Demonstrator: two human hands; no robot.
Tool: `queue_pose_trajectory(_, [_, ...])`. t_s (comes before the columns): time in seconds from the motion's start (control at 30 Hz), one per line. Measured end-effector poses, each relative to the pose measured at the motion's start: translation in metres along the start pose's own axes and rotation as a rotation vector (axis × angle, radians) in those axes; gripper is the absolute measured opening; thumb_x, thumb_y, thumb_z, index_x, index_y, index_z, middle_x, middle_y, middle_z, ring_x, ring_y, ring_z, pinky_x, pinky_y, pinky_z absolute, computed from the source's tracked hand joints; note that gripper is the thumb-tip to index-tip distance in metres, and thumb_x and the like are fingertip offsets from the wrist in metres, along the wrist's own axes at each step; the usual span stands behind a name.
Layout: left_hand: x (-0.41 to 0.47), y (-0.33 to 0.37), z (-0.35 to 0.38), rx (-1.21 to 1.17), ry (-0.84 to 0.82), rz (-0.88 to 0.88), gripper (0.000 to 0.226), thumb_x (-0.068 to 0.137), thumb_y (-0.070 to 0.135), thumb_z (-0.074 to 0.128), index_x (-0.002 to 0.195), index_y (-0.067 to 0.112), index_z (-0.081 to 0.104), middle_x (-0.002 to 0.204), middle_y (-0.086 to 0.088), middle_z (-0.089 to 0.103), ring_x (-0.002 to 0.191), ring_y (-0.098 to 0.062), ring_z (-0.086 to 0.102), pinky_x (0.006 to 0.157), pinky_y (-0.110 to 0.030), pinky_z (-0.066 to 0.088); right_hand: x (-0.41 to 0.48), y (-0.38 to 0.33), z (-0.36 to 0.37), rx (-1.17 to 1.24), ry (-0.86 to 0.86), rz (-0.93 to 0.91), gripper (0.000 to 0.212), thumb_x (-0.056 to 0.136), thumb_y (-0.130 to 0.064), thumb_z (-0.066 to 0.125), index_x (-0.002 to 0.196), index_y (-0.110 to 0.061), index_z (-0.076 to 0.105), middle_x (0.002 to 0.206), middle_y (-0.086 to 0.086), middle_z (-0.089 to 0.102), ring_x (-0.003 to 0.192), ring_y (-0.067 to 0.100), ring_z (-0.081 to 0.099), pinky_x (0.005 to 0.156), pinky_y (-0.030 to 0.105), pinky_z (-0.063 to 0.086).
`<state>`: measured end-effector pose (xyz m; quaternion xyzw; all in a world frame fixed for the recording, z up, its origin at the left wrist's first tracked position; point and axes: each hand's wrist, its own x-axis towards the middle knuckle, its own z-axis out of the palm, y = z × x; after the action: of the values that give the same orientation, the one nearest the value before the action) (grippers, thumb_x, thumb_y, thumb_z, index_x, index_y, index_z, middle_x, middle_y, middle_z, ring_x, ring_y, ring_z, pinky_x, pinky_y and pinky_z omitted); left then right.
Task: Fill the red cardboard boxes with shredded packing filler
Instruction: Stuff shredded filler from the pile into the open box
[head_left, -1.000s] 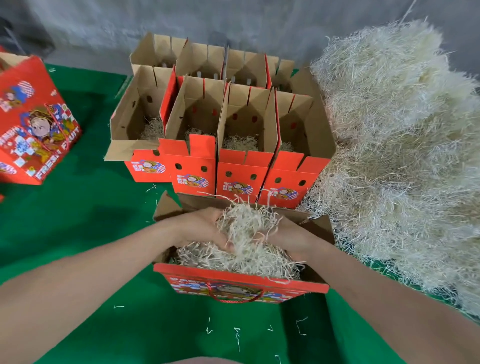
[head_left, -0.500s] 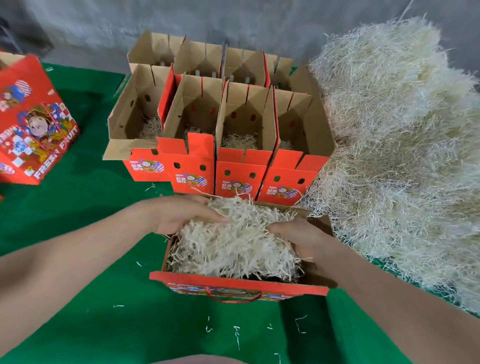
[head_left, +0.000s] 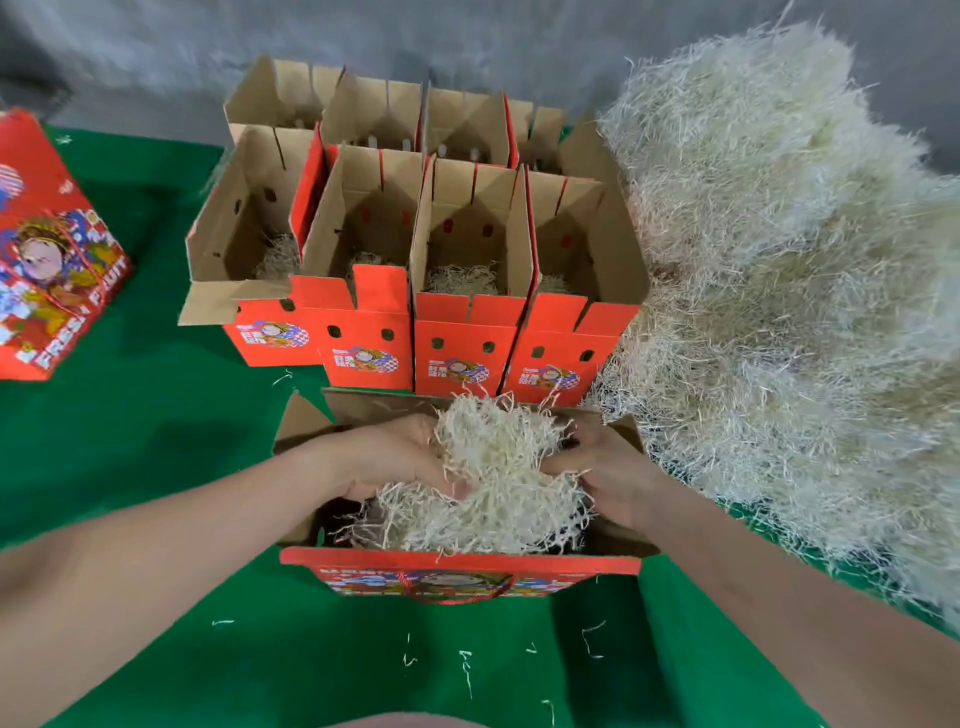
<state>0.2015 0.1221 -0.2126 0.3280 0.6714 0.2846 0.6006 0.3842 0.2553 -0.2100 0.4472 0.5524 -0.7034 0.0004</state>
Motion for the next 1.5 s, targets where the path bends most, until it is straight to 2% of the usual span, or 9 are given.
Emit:
queue_pose_trajectory(0.2, [-0.001,-0.012,-0.02,0.075,0.319,-0.041,0.044,0.077,0.007,0.073,0.115,0.016,0.053,0.113,0.005,0.06,0.109,-0.012,0.055,0.093,-0.02,0.045,-0.012,-0.008,-0.028,-0.038,0.19,-0.115,0.029,0.069,-0.005,0.073,0.094,-0.008,0.059,0.082,0.008,0.061,0.083,0.023,0.057,0.078,0.031,0.049])
queue_pose_trajectory(0.37, [0.006,0.004,0.013,0.002,0.201,0.086,0.028,0.075,0.016,0.077,0.092,0.033,0.061,0.099,0.016,0.067,0.089,0.008,0.06,0.064,-0.005,0.045,-0.009,-0.006,0.011,-0.288,-0.235,0.113,0.118,0.054,-0.051,0.082,0.147,-0.023,0.014,0.15,-0.007,0.02,0.139,0.02,0.019,0.112,0.042,0.013])
queue_pose_trajectory(0.47, [0.004,0.01,0.004,-0.08,0.055,-0.103,0.047,0.076,0.021,0.074,0.116,0.019,0.05,0.119,0.007,0.053,0.115,-0.008,0.046,0.093,-0.019,0.034,0.001,-0.01,0.021,-0.475,-0.108,0.149,0.082,0.077,-0.03,0.073,0.141,-0.02,0.023,0.142,0.004,0.032,0.119,0.018,0.036,0.102,0.04,0.029])
queue_pose_trajectory(0.63, [-0.006,-0.005,-0.021,0.213,0.07,-0.178,0.089,0.077,0.012,0.072,0.146,0.006,0.018,0.146,-0.002,0.031,0.133,-0.018,0.03,0.107,-0.028,0.027,0.009,-0.005,0.002,-0.573,-0.056,0.16,0.085,0.078,-0.012,0.07,0.145,-0.018,0.018,0.147,0.01,0.028,0.133,0.028,0.029,0.108,0.047,0.025])
queue_pose_trajectory(0.83, [0.001,-0.01,-0.022,0.613,0.086,-0.228,0.022,0.087,0.019,0.052,0.105,0.011,0.041,0.093,-0.001,0.044,0.081,-0.014,0.043,0.063,-0.023,0.035,0.011,-0.004,0.004,-0.927,-0.151,0.069,0.08,0.083,-0.02,0.066,0.146,-0.014,0.017,0.149,0.007,0.028,0.124,0.022,0.04,0.097,0.026,0.033])
queue_pose_trajectory(0.97, [0.03,-0.015,-0.012,0.85,-0.042,-0.237,0.051,0.092,0.018,0.045,0.138,0.002,0.03,0.13,-0.008,0.046,0.101,-0.023,0.054,0.079,-0.029,0.043,0.03,-0.008,0.021,-1.376,-0.225,0.028,0.056,0.087,-0.034,0.057,0.131,-0.004,0.04,0.134,0.013,0.048,0.116,0.026,0.051,0.092,0.029,0.042])
queue_pose_trajectory(1.2, [0.062,-0.038,-0.013,1.243,-0.272,-0.43,0.041,0.086,-0.011,0.04,0.126,-0.007,0.047,0.118,-0.018,0.051,0.083,-0.017,0.054,0.062,-0.023,0.044,0.077,0.006,0.036,-1.866,-0.414,0.148,0.027,0.098,-0.015,0.04,0.102,0.004,0.058,0.082,0.009,0.055,0.072,0.023,0.048,0.066,0.03,0.043])
queue_pose_trajectory(1.3, [0.072,-0.043,-0.014,1.228,-0.256,-0.434,0.04,0.089,-0.005,0.041,0.129,-0.005,0.045,0.121,-0.015,0.052,0.089,-0.02,0.051,0.074,-0.028,0.043,0.094,0.015,0.04,-1.783,-0.48,0.317,0.045,0.101,-0.029,0.03,0.13,0.002,0.044,0.122,0.014,0.052,0.103,0.027,0.051,0.09,0.032,0.041])
queue_pose_trajectory(1.5, [0.076,-0.038,-0.017,0.798,-0.221,-0.393,0.068,0.09,0.012,0.052,0.148,0.013,0.017,0.146,-0.013,0.033,0.123,-0.028,0.046,0.094,-0.037,0.044,0.11,0.039,0.031,-1.738,-0.635,0.174,0.058,0.094,-0.049,0.04,0.122,0.001,0.052,0.119,0.014,0.058,0.105,0.026,0.058,0.091,0.033,0.044])
